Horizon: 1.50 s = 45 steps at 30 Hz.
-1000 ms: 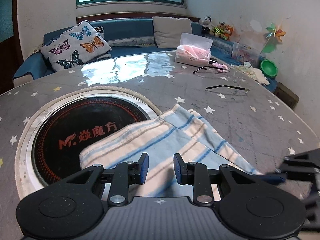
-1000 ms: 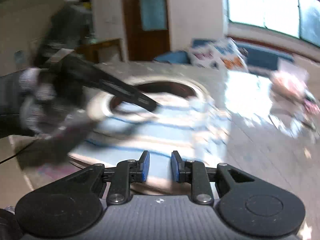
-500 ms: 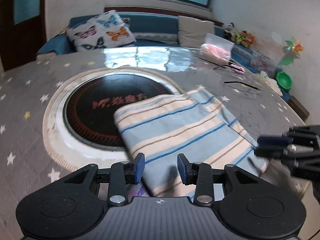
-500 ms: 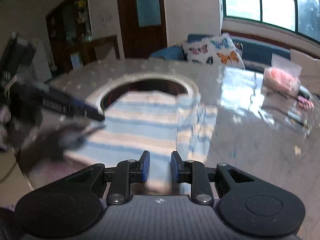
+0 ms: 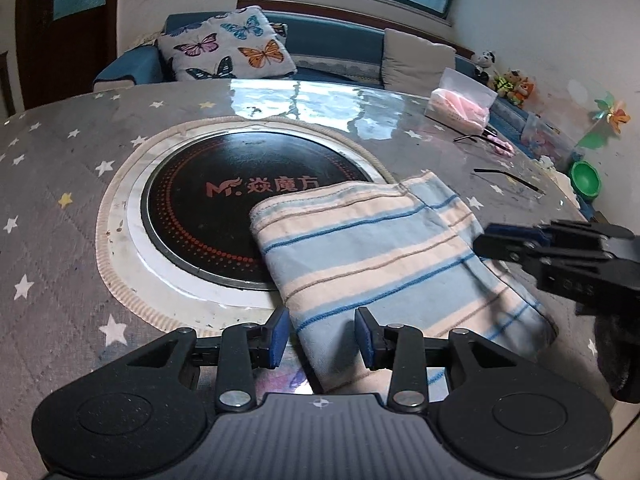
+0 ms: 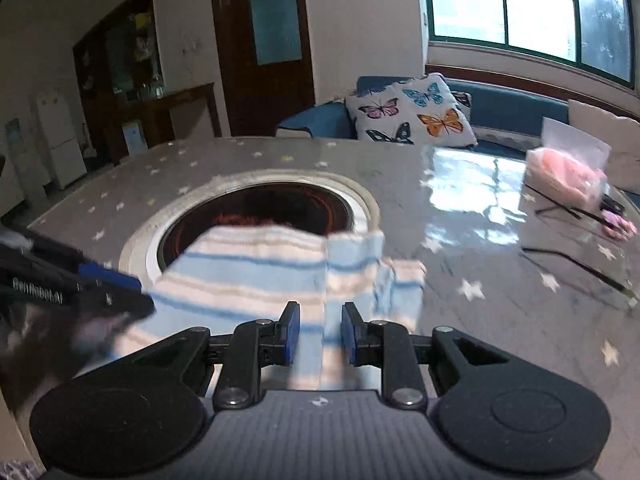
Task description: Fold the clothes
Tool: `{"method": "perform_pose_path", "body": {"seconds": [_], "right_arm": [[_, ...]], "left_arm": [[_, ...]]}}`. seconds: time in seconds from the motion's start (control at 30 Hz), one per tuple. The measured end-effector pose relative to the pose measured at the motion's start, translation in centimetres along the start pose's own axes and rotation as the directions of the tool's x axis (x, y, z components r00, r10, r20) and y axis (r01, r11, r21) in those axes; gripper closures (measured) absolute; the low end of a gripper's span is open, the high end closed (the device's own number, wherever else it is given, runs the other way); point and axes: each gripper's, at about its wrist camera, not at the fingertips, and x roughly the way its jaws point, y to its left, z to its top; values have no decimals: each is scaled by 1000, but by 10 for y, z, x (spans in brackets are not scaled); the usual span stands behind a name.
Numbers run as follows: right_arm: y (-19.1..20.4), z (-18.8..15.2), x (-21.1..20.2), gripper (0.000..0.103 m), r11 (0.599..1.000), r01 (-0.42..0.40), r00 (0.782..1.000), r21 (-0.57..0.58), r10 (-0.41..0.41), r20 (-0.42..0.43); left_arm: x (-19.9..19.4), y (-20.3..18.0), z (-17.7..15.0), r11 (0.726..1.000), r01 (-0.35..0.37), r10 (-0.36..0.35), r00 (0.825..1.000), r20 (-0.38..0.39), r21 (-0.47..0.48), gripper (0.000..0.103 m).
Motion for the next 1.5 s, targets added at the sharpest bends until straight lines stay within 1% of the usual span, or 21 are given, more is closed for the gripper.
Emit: {"method": "perform_pose_path", "body": {"seconds": [0.07,0.1,0.17,0.23,0.27,0.3,0.37,0.47,0.63,0.73,0.77,0.8,0.87,0.9,0.97,1.0,1.07,1.17,1.27,1.4,1.5], "right_arm": [[-3,2,16,81,1000,9,1000,0,-9,-22],[-6,1,24,86,1000,22,999,7,-22,-42],[-10,-1,24,86,999,22,999,31,-20,-38],[-10,-2,18,80,999,36,999,36,-35,-22],[-10,-2,14,73,998,45,999,37,-44,-13],[-11,-3,12,68,998,55,998,42,-54,-12],[-17,-6,11,67,995,71,997,66,-70,-21],[-30,-11,14,60,988,82,996,127,-77,-46],[-41,-14,18,59,976,52,998,213,-41,-56],[-42,-13,18,64,974,49,998,220,-36,-60],[-42,-13,18,67,973,41,998,227,-28,-61],[-42,-13,19,73,971,33,998,235,-19,-61],[-43,-13,20,80,968,20,998,252,-5,-61],[-43,-13,20,82,965,19,998,262,-3,-61],[-41,-13,18,87,964,23,998,263,-8,-57],[-40,-13,17,88,965,25,998,263,-10,-56],[-37,-12,15,89,965,28,998,262,-14,-55],[-28,-11,12,90,967,21,998,255,-5,-63],[-16,-8,10,91,973,8,997,231,8,-72],[9,3,17,91,980,-38,994,197,57,-89],[33,17,32,91,983,-90,989,161,107,-99]], "left_arm": [[1,1,0,1000,-5,5,1000,-3,-11,64],[1,2,0,1000,-7,7,1000,-3,-17,64],[0,5,1,999,-10,10,1000,-3,-30,64],[1,7,2,999,-12,11,1000,-5,-42,64],[3,8,2,999,-12,12,1000,-9,-45,62],[5,8,3,999,-13,13,1000,-13,-49,61],[8,8,3,998,-14,13,1000,-20,-60,61],[11,9,3,997,-10,8,1000,-27,-78,61],[14,8,5,996,-1,-2,1000,-29,-86,62],[16,9,6,995,11,-14,999,-28,-99,63],[17,9,6,994,16,-19,999,-30,-107,63],[17,10,7,993,21,-25,999,-31,-114,63],[19,11,8,992,28,-32,999,-35,-123,71],[20,11,8,992,27,-31,999,-36,-125,74],[19,14,8,991,28,-33,999,-34,-134,85],[18,15,8,990,33,-37,999,-31,-140,88],[15,17,7,989,37,-40,999,-19,-140,93],[8,19,4,990,40,-40,999,-1,-138,95],[-3,30,-4,987,39,-38,999,13,-156,95],[-25,53,-16,982,18,-11,999,40,-188,95],[-45,78,-23,975,-11,26,998,63,-223,96]]}}
